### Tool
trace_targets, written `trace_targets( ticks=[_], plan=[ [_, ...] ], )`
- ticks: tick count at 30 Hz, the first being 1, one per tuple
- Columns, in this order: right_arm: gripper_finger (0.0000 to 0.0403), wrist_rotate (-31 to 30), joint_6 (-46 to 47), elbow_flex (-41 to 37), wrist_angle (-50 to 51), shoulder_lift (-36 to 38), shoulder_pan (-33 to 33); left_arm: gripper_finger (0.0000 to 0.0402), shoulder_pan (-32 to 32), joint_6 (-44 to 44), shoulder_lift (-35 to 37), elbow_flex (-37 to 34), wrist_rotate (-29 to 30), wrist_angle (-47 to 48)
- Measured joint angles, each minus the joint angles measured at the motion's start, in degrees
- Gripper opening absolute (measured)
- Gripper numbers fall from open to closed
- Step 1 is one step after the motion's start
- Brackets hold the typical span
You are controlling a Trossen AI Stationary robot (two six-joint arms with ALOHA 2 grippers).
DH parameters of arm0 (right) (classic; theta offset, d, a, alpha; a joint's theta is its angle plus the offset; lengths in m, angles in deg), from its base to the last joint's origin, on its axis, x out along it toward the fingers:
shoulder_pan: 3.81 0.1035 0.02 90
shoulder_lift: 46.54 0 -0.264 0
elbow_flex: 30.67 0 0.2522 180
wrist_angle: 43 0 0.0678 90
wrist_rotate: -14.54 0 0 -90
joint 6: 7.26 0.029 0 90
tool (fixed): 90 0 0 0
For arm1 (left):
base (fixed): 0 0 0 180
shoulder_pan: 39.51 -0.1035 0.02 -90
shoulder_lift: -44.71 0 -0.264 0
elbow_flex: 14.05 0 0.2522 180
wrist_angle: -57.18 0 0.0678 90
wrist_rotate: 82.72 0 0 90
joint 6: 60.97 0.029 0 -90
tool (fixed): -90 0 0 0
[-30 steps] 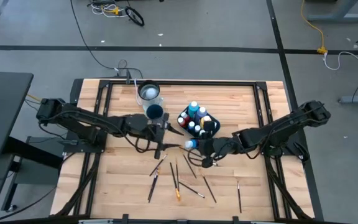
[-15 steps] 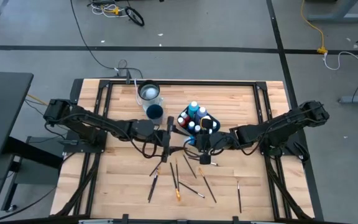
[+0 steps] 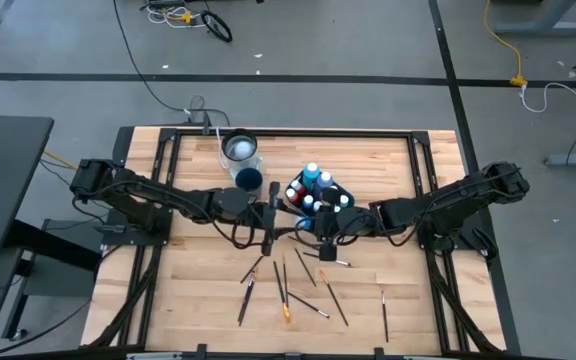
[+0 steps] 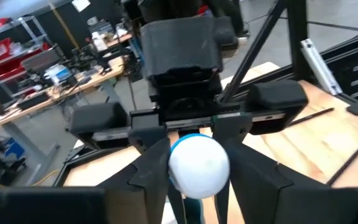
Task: Pick & Place Paint Supplies
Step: Put the blue paint bottle into the blue bin
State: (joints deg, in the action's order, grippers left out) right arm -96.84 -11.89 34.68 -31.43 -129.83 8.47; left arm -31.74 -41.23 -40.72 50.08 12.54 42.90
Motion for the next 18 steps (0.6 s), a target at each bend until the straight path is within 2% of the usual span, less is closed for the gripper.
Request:
trace_targets(
  ticks=[4,10,14,18],
  plan=[
    [0.0128,-0.1,-1.2,0.0,0.1,0.0,0.0,0.0127,0.0,-0.9,0.0,0.0,2.7,0.3],
    [0.0163,-3.1,-2.9,0.0,0.9,0.1,0.0,0.0127,-0.1,-1.6,-0.1,0.0,5.3,2.1],
    [0.0186,-7.4,-1.7,0.0,6.1,0.6,0.2,0.0134,0.0,-2.6,-0.1,0.0,11.1,5.3],
    [0.02,-3.2,0.5,0.1,13.7,1.6,0.1,0.0134,-0.3,-5.0,-0.1,0.0,12.7,10.7]
  ],
)
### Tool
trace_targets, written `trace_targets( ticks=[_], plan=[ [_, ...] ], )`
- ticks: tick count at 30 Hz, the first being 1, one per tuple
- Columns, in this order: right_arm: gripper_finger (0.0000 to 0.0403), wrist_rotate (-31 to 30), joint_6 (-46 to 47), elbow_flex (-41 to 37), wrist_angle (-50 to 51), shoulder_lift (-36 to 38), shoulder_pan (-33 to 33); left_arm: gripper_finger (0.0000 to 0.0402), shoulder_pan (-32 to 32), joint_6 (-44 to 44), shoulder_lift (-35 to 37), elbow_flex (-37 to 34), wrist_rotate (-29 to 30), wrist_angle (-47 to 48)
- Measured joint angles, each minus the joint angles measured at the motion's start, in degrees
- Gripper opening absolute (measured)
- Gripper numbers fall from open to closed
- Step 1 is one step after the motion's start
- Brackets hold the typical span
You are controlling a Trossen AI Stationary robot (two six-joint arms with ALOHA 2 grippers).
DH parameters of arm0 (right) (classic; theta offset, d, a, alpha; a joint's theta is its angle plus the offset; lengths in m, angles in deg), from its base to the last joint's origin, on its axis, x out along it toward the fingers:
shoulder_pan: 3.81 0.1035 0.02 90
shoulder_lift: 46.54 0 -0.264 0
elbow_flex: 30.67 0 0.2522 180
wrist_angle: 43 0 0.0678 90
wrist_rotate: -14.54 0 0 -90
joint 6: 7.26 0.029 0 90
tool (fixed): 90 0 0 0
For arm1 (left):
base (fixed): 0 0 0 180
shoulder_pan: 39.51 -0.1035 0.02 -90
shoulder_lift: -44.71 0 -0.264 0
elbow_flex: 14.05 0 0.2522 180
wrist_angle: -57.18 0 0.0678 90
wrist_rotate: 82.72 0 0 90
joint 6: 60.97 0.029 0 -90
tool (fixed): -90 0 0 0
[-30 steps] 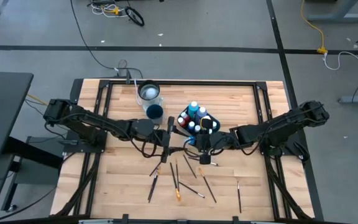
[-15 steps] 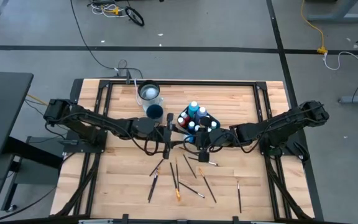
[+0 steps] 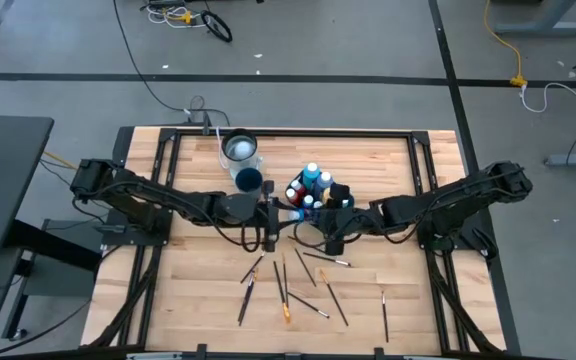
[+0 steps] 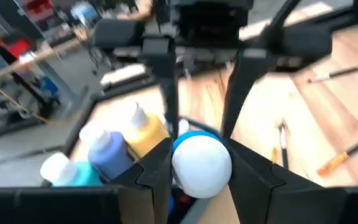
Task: Pick & Place Paint Supplies
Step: Put the blue paint bottle into the blue bin
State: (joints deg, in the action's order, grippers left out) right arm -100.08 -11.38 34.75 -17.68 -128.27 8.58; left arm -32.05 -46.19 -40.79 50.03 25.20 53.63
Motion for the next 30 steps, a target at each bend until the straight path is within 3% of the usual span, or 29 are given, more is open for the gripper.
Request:
trace_targets(
  ticks=[3,7,16,30],
  plan=[
    [0.0205,3.5,0.8,0.0,4.3,0.0,0.2,0.0128,-0.9,-4.3,0.0,0.0,-1.4,2.0],
    [0.0205,3.2,0.8,0.0,4.5,0.0,0.0,0.013,-2.5,-7.1,-1.7,-0.1,-1.4,3.1],
    [0.0205,3.2,0.8,0.0,2.6,0.0,0.1,0.0128,-5.1,-4.9,-9.4,3.6,-3.8,3.1],
    [0.0205,3.2,0.4,0.0,1.2,0.0,0.1,0.0133,-9.5,-5.2,-11.2,6.5,-6.5,9.6]
  ],
)
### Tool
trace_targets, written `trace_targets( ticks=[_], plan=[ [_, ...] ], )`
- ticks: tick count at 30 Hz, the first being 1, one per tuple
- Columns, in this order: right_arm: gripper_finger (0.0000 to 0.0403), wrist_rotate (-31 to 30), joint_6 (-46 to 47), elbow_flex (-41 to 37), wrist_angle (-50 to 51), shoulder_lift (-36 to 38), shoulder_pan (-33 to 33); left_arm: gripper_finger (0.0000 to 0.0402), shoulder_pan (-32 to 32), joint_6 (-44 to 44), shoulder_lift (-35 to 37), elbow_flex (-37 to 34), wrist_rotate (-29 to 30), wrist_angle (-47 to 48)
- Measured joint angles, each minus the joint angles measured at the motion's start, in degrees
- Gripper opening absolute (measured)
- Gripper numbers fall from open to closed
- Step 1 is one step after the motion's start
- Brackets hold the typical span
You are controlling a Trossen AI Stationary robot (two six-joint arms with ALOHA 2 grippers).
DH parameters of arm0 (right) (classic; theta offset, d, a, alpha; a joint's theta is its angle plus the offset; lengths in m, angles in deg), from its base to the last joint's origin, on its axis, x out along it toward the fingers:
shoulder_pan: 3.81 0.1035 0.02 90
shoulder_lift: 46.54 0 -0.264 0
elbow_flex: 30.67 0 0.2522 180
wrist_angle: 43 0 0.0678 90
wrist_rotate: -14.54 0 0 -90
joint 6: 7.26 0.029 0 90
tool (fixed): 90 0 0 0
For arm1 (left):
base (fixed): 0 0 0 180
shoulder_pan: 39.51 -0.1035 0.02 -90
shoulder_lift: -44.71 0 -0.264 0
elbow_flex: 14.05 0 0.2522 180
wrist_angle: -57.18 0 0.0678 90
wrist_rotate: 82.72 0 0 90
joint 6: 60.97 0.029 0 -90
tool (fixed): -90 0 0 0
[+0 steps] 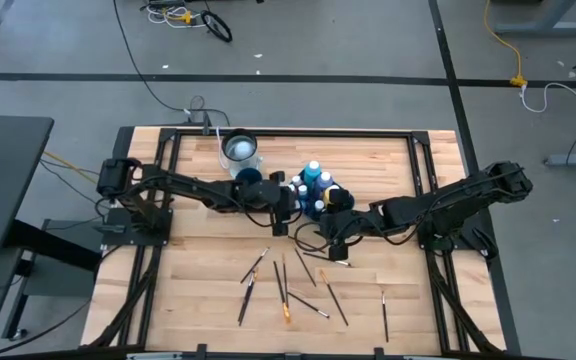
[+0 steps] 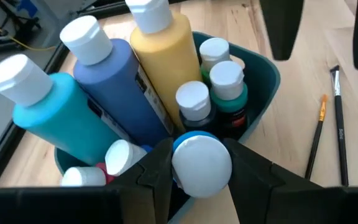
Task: Pick & Place Paint Supplies
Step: Put the blue paint bottle into the blue bin
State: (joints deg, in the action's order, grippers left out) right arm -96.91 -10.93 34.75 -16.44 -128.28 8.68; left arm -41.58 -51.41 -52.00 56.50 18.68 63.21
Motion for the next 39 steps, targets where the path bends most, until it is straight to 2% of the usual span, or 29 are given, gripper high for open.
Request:
trace_targets(
  ticks=[12,21,30,39],
  plan=[
    [0.0205,0.0,-0.1,0.0,-0.4,0.0,0.0,0.0139,-2.2,-0.8,0.0,0.0,-3.9,0.4],
    [0.0205,0.1,-0.1,0.0,-0.4,0.0,0.0,0.0154,-2.3,4.5,0.0,0.0,-3.6,0.2],
    [0.0205,0.1,-0.1,0.0,-1.8,0.0,0.0,0.0157,-3.2,6.3,0.0,-0.1,-7.3,-1.3],
    [0.0205,0.1,-0.1,0.0,-1.9,0.0,0.0,0.0193,-3.8,6.0,-1.7,-0.1,-7.6,-2.8]
  ],
)
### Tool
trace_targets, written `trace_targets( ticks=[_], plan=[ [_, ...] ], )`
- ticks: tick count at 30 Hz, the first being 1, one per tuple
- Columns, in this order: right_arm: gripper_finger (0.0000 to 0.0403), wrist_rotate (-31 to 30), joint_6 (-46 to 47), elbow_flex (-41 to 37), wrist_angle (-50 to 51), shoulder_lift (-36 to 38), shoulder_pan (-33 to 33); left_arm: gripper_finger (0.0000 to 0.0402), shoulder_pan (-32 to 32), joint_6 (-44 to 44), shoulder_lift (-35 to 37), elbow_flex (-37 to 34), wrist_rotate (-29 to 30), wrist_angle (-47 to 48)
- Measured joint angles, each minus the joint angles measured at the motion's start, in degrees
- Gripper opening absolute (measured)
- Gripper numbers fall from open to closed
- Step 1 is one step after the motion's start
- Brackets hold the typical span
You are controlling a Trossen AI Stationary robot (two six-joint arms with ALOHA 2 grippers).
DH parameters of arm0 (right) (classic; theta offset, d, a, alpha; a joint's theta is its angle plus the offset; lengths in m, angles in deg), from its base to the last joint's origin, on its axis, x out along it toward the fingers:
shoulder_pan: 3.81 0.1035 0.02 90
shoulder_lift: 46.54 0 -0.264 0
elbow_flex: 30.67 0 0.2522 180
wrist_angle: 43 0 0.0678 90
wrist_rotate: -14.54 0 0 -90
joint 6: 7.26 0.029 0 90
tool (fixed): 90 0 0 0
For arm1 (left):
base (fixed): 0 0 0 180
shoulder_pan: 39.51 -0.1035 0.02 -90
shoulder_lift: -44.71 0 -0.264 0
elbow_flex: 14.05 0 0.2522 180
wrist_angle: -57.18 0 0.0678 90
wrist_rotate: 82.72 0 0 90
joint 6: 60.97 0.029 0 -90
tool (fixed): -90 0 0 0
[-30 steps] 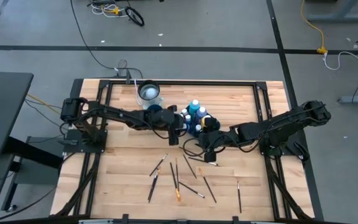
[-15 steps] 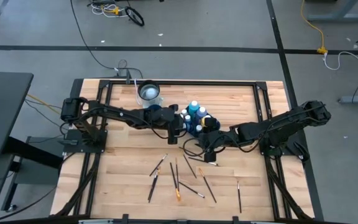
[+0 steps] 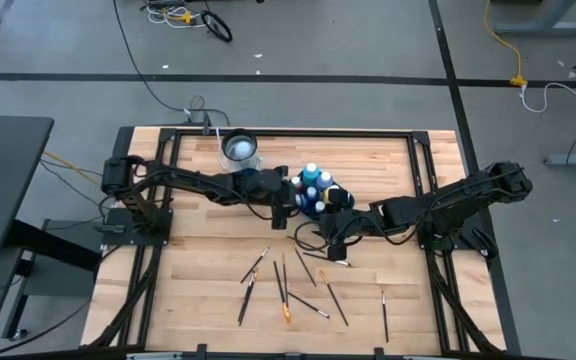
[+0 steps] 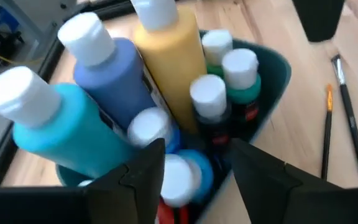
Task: Pick & Place Paint Supplies
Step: Put the blue paint bottle into the blue bin
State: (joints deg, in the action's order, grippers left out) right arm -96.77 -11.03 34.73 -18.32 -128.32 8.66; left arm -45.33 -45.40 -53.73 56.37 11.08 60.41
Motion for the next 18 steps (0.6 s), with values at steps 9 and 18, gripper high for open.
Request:
trace_targets(
  ticks=[9,18],
  plan=[
    [0.0205,3.2,0.1,0.0,0.5,0.0,0.0,0.0206,0.9,-0.5,-2.0,0.6,1.6,-4.0],
    [0.0205,4.4,0.8,0.0,0.0,0.0,0.0,0.0183,4.3,-5.6,7.3,0.7,1.8,-1.9]
  ],
)
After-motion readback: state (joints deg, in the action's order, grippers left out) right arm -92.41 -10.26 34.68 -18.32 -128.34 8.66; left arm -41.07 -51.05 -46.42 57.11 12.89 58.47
